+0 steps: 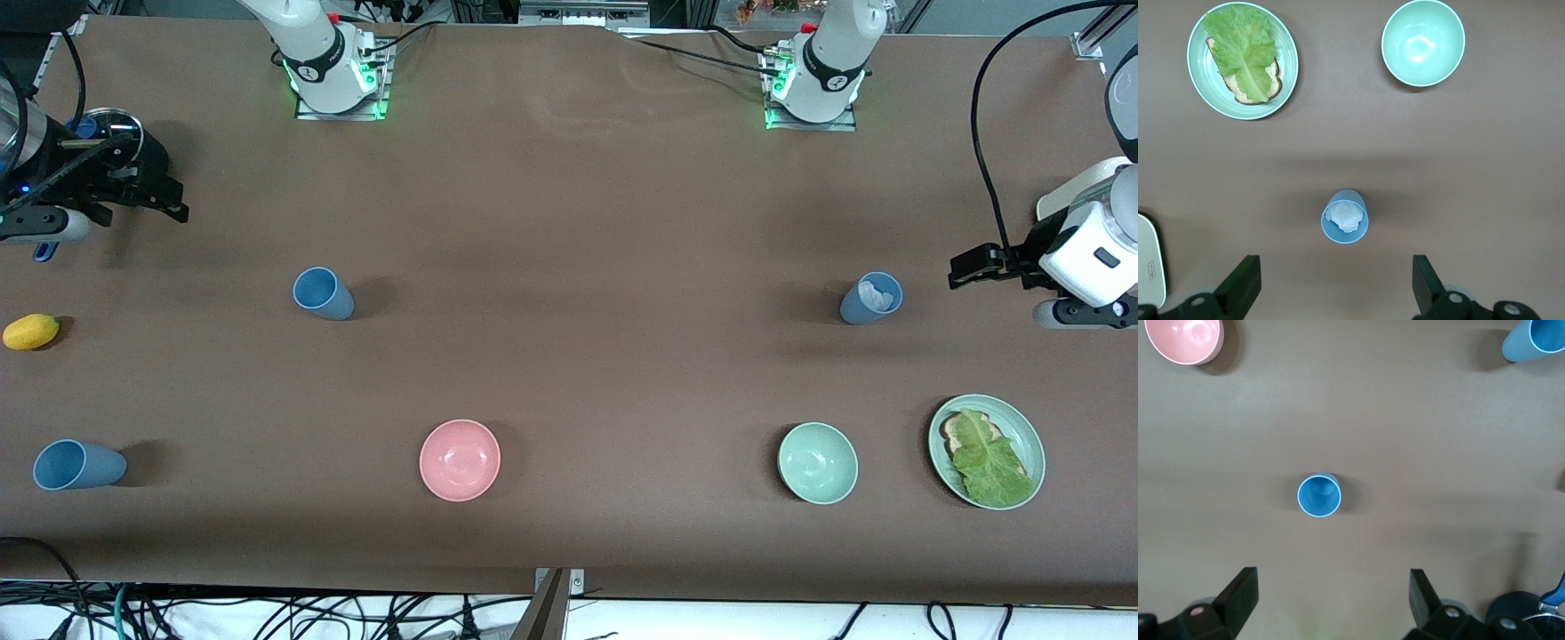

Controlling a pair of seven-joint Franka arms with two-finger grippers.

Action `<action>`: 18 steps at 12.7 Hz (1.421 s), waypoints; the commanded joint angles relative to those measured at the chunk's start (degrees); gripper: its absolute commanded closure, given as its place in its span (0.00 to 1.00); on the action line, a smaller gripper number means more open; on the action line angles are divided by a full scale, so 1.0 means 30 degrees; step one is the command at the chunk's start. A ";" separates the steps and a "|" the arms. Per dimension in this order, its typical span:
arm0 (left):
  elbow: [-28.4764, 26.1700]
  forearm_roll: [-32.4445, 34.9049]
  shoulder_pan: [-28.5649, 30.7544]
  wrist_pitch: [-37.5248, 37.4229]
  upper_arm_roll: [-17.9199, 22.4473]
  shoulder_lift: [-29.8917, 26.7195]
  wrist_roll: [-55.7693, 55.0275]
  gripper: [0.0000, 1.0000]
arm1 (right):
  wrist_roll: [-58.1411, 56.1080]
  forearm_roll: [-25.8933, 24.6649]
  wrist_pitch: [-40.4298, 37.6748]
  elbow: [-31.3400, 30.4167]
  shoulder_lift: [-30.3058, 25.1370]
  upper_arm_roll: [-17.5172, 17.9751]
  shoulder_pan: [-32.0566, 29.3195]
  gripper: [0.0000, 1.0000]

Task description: Stack blue cups with both arms

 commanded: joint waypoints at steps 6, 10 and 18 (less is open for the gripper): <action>-0.0074 -0.0083 0.0110 -0.0084 0.0010 0.0118 0.0435 0.00 | -0.0085 0.0117 0.0100 -0.0072 0.0011 0.0031 -0.0151 0.00; -0.0045 -0.0083 0.0081 -0.0084 0.0010 0.0118 0.0435 0.00 | -0.0464 0.0381 -0.0218 0.0481 0.0305 0.0059 -0.0064 0.00; -0.0074 -0.0083 0.0081 -0.0084 0.0010 0.0205 0.0435 0.00 | -0.1371 0.0322 -0.2534 0.0807 0.1299 0.0060 -0.0064 0.00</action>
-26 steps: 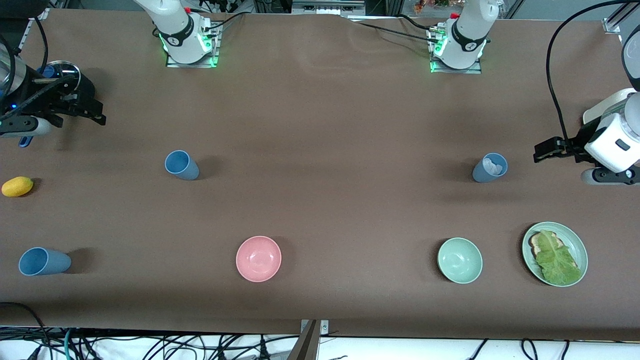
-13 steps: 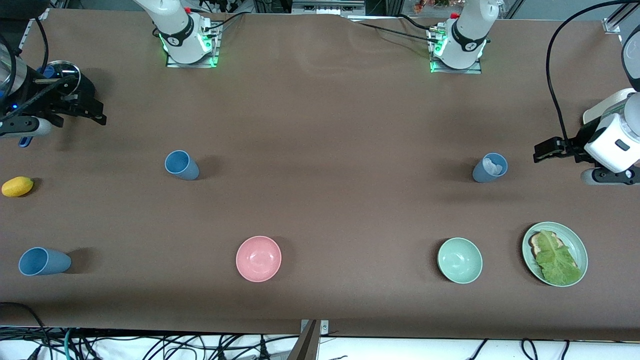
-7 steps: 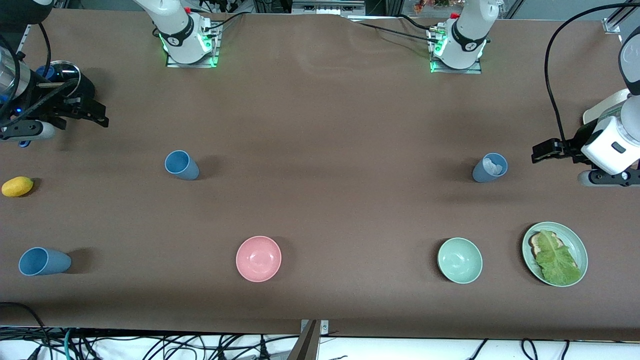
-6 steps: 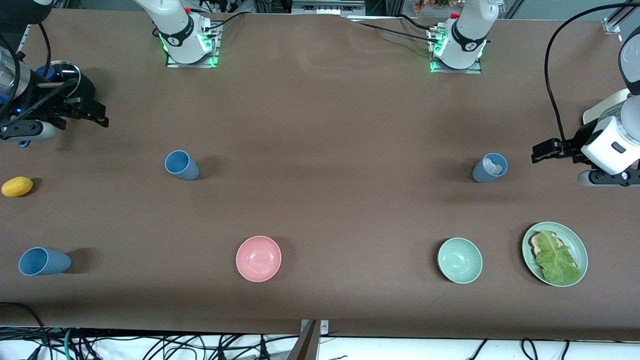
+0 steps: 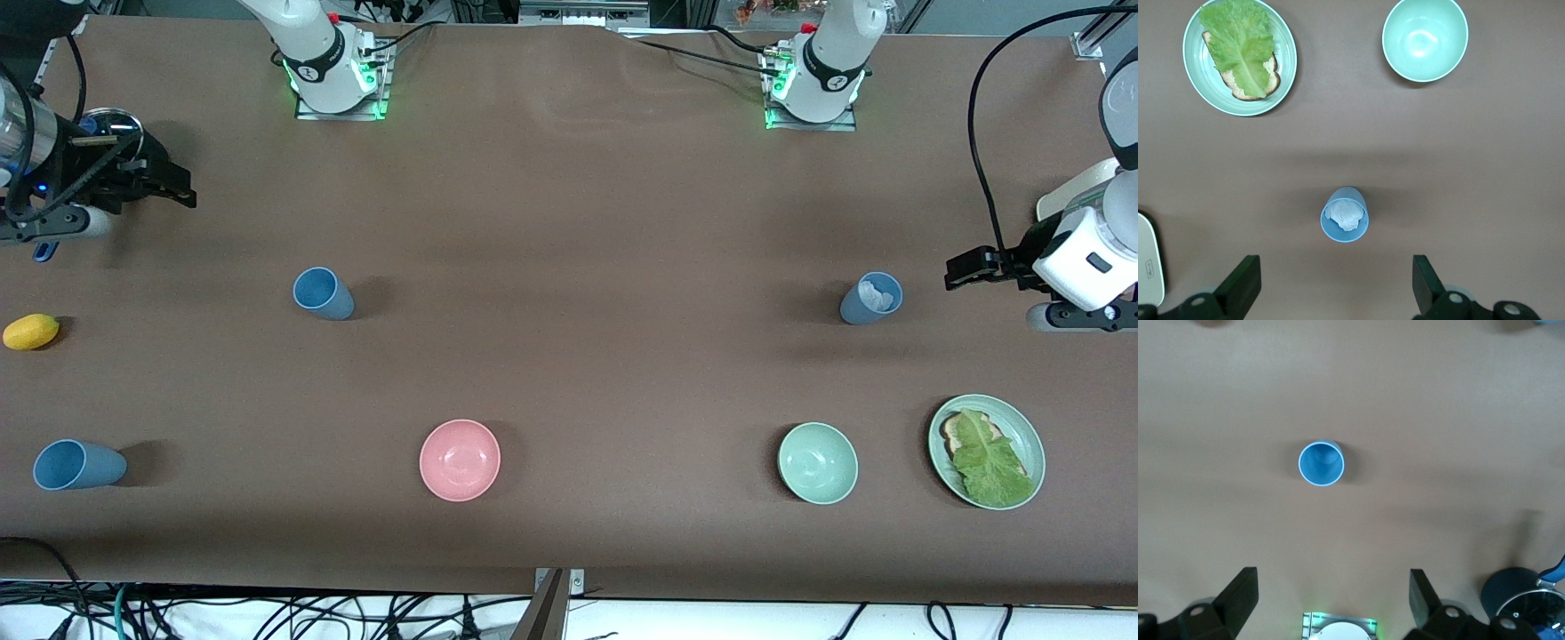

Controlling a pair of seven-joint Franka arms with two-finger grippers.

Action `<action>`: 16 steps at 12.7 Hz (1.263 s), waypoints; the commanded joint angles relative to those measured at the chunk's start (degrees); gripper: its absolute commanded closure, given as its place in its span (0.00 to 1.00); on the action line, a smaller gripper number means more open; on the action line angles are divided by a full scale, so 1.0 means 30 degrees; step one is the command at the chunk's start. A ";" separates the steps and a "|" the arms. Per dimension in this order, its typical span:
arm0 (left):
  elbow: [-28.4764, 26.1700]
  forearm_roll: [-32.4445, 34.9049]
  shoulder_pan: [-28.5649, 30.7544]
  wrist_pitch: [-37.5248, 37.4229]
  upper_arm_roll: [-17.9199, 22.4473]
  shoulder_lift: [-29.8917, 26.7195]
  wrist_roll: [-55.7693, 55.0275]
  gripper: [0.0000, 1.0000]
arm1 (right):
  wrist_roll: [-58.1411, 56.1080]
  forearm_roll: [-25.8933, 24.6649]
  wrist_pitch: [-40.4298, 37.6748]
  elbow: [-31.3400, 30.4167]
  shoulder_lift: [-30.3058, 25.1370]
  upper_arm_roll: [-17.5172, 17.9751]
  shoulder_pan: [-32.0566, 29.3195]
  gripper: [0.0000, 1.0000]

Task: Stack blue cups with both arms
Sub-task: 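Reach the right gripper to the empty cup while the left reaches the tissue cup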

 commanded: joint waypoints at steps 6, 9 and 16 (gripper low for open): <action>0.0097 -0.0083 0.0079 -0.0085 0.0010 0.0110 0.0435 0.00 | -0.0984 0.0273 0.3166 -0.1057 0.3163 0.0100 0.0014 0.00; 0.0126 -0.0083 0.0079 -0.0085 0.0010 0.0110 0.0435 0.00 | -0.0984 0.0068 0.6906 -0.3568 0.3461 0.0100 0.0044 0.00; -0.0831 -0.2041 -0.0038 0.0555 -0.0049 0.1868 0.0112 0.00 | -0.0751 0.0097 1.2984 -0.9083 0.3431 0.0100 0.0073 0.00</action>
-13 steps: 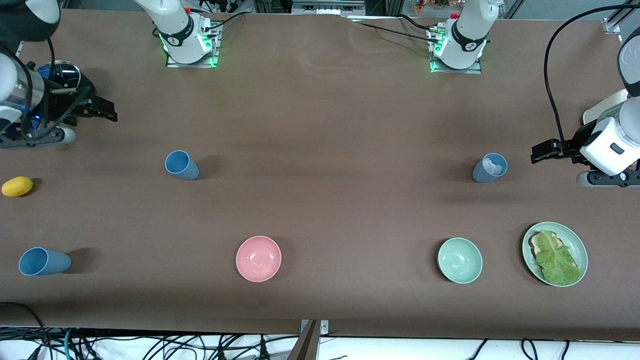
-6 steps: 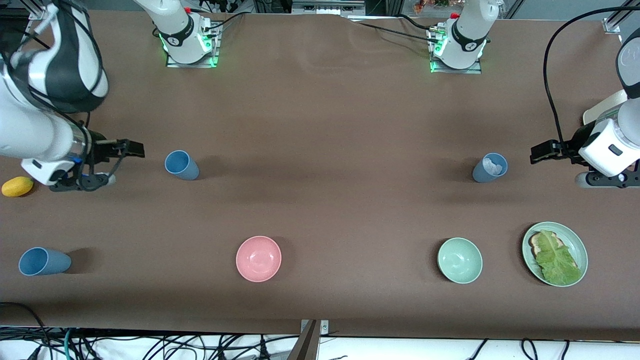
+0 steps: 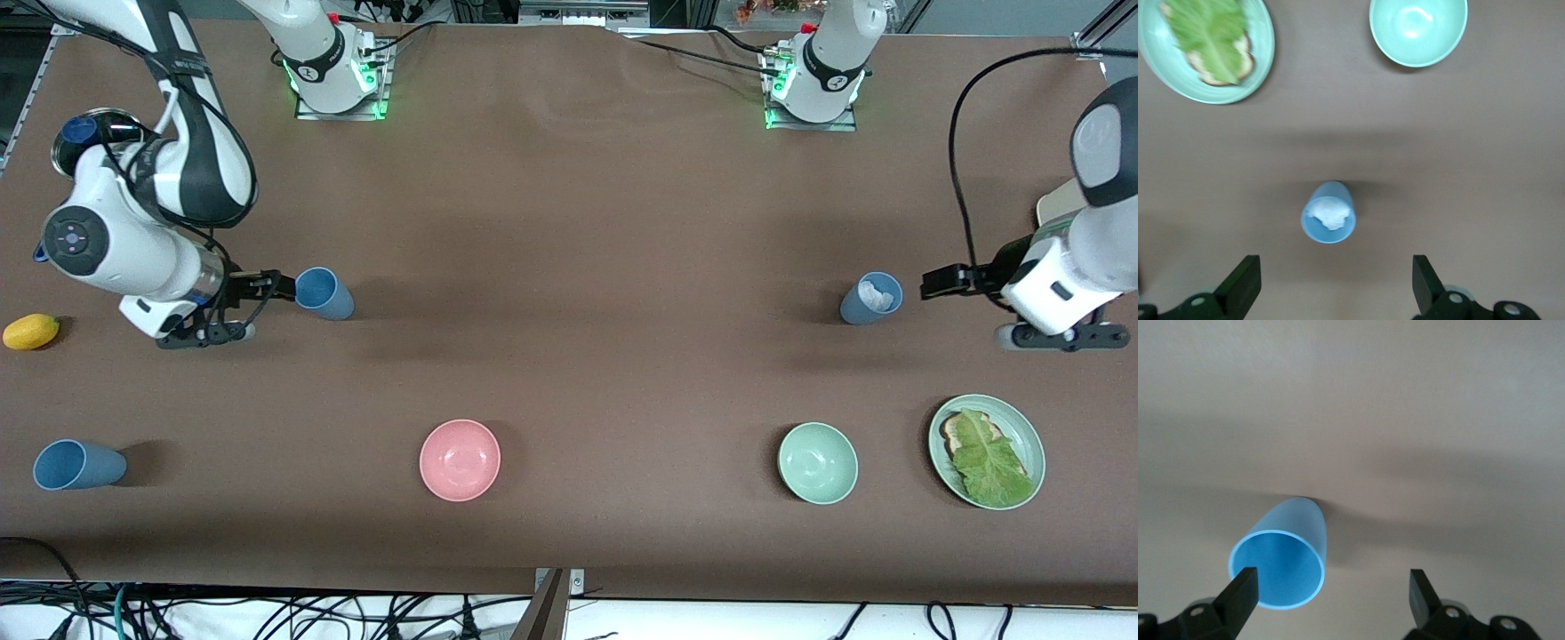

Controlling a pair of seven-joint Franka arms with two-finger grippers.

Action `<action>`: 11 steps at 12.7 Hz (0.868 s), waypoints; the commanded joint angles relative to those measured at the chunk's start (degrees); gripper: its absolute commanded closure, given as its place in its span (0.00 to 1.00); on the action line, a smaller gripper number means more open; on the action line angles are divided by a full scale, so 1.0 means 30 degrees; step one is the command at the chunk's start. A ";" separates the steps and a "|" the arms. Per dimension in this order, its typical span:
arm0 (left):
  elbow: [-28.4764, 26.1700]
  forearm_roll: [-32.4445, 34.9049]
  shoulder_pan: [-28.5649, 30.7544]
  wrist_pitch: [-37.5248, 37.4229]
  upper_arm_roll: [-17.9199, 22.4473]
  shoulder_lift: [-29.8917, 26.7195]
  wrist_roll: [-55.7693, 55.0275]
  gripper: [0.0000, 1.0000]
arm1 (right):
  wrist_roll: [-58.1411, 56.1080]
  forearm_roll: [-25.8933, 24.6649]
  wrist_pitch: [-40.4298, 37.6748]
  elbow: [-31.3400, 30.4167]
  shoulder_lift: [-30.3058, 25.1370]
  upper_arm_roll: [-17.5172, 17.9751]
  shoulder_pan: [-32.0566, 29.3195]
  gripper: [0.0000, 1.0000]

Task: Stack blue cups with both arms
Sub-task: 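Reach the right gripper to the empty cup while the left reaches the tissue cup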

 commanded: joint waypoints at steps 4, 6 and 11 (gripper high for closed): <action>-0.8501 -0.0866 -0.0168 0.6734 -0.0146 -0.2828 0.0151 0.00 | -0.0083 0.0136 0.1941 -0.2615 -0.0658 0.0040 -0.0011 0.00; -1.1799 -0.0778 -0.0139 0.9677 -0.0467 -0.3835 0.0122 0.00 | -0.0054 0.0136 0.2821 -0.3261 -0.0629 0.0040 0.0018 0.00; -1.4534 -0.0719 -0.0139 1.3169 -0.0614 -0.3781 0.0093 0.00 | -0.0054 0.0195 0.3787 -0.3759 -0.0162 0.0040 0.0018 0.06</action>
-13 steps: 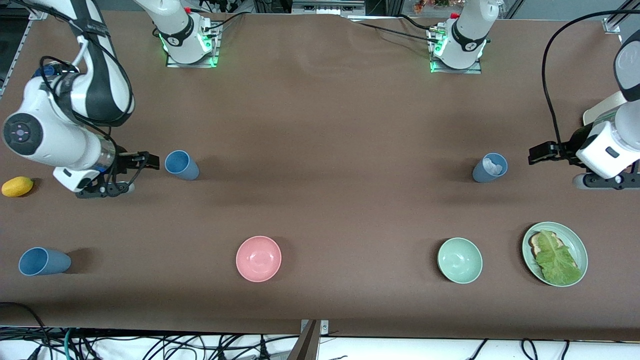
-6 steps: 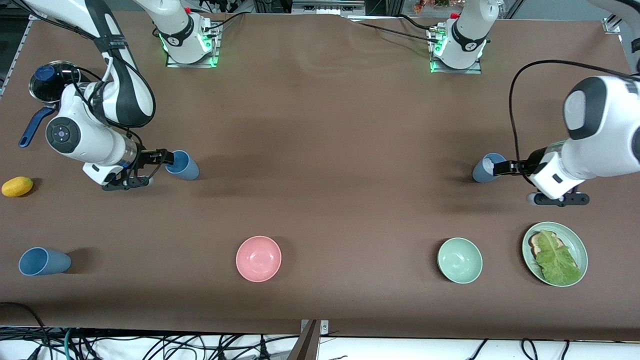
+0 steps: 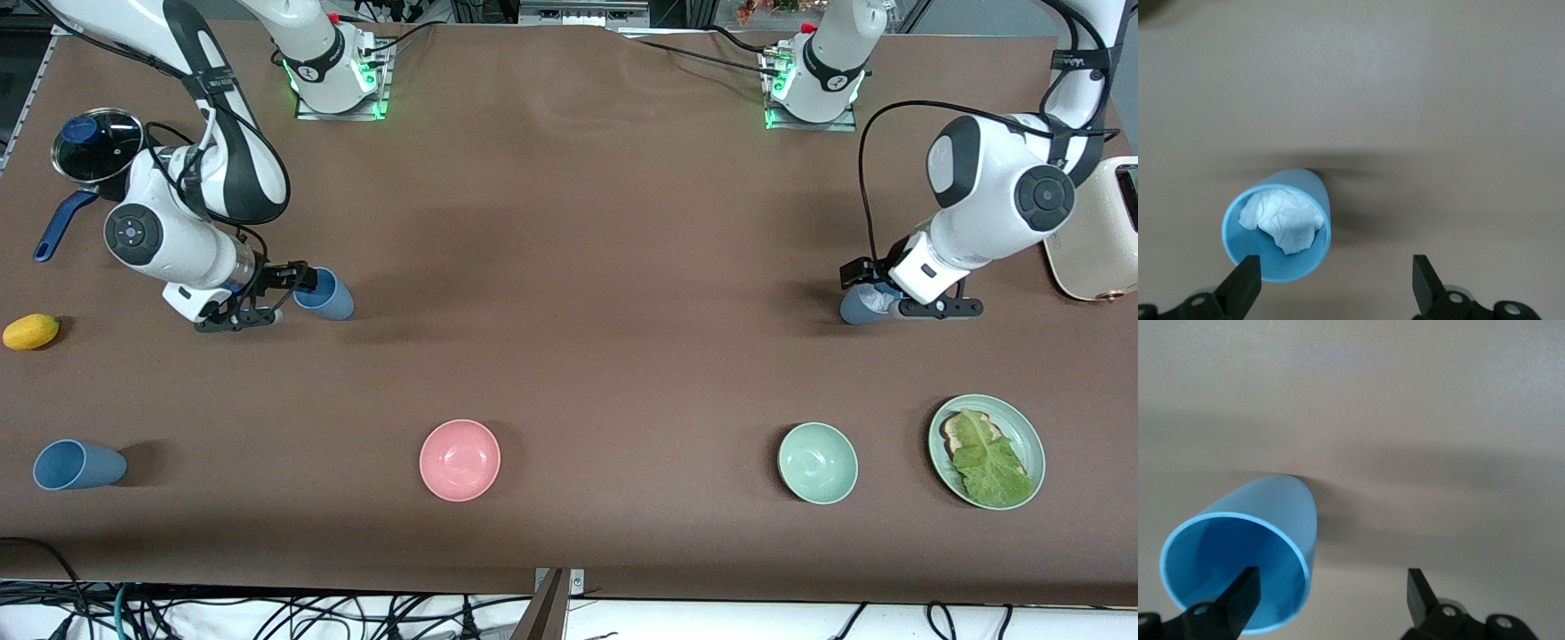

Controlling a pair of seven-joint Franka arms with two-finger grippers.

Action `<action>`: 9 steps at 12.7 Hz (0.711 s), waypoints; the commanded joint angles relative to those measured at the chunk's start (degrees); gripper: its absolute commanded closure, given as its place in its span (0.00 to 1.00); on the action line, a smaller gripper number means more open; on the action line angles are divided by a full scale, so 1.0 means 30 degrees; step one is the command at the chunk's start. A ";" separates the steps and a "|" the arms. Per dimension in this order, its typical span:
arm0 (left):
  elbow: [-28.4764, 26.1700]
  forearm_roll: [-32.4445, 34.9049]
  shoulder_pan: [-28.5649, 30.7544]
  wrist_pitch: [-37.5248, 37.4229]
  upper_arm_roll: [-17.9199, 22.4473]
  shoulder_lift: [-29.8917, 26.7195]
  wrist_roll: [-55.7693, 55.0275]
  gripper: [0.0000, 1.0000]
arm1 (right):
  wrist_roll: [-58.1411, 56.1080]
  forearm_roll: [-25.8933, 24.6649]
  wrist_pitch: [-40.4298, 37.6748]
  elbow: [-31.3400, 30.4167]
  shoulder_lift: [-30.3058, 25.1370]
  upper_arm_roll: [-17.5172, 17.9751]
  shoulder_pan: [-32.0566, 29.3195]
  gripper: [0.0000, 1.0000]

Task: Stack blue cups with both arms
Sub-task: 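Close the right gripper on the empty cup while the left grips the tissue cup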

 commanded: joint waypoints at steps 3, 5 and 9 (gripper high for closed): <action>-0.0808 -0.0200 -0.0112 0.2057 -0.0160 0.0907 0.0095 0.00 | -0.0056 0.0222 0.1012 -0.0711 -0.0073 0.0069 0.0017 0.20; -0.0750 -0.0200 -0.0112 0.2150 -0.0161 0.1321 0.0124 0.00 | -0.0027 0.0251 0.0983 -0.0711 -0.0015 0.0069 -0.0012 0.35; -0.0662 -0.0200 -0.0054 0.2120 -0.0161 0.1672 0.0329 0.66 | -0.0027 0.0310 0.0954 -0.0711 -0.0015 0.0099 -0.0012 0.59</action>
